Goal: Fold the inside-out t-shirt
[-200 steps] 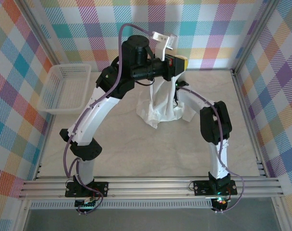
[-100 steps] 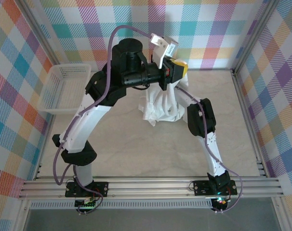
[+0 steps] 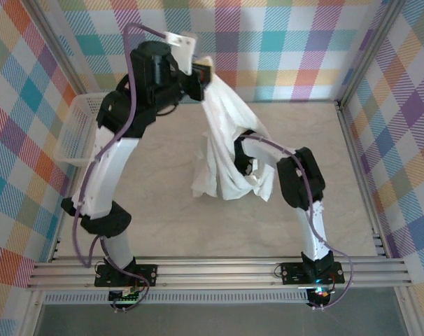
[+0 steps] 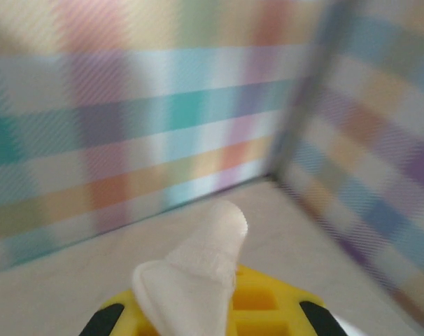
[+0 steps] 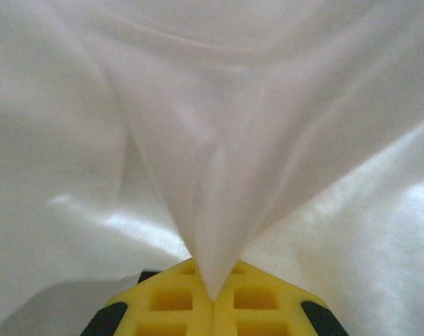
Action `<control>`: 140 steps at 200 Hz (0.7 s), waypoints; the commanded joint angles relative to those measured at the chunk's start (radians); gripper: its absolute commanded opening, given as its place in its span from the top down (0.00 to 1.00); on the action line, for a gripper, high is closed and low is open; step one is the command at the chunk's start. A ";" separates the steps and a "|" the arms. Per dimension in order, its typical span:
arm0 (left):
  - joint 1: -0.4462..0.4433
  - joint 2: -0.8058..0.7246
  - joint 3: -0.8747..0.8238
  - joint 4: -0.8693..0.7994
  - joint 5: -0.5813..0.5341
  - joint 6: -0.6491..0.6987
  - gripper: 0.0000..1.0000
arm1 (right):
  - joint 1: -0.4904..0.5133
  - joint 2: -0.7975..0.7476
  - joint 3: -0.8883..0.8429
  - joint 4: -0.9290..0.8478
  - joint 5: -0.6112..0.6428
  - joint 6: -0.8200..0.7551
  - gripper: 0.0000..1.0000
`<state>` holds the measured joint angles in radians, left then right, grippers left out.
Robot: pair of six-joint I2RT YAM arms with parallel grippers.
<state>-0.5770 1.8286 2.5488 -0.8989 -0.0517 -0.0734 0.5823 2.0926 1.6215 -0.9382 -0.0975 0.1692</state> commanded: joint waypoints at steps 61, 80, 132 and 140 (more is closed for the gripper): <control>0.315 0.137 -0.760 0.231 0.196 -0.271 1.00 | -0.036 -0.587 -0.023 0.306 -0.096 0.123 1.00; 0.315 0.116 -0.948 0.304 0.189 -0.300 1.00 | -0.065 -0.635 0.000 0.365 -0.070 0.166 1.00; 0.338 -0.170 -1.153 0.385 0.383 -0.318 0.43 | -0.083 -0.661 -0.026 0.489 -0.057 0.168 1.00; 0.338 -0.235 -1.169 0.406 0.441 -0.325 0.37 | -0.082 -0.659 -0.036 0.504 -0.078 0.174 1.00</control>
<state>-0.2501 1.8614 1.3815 -0.6136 0.2192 -0.3763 0.4969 1.4578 1.5978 -0.5617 -0.1551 0.3164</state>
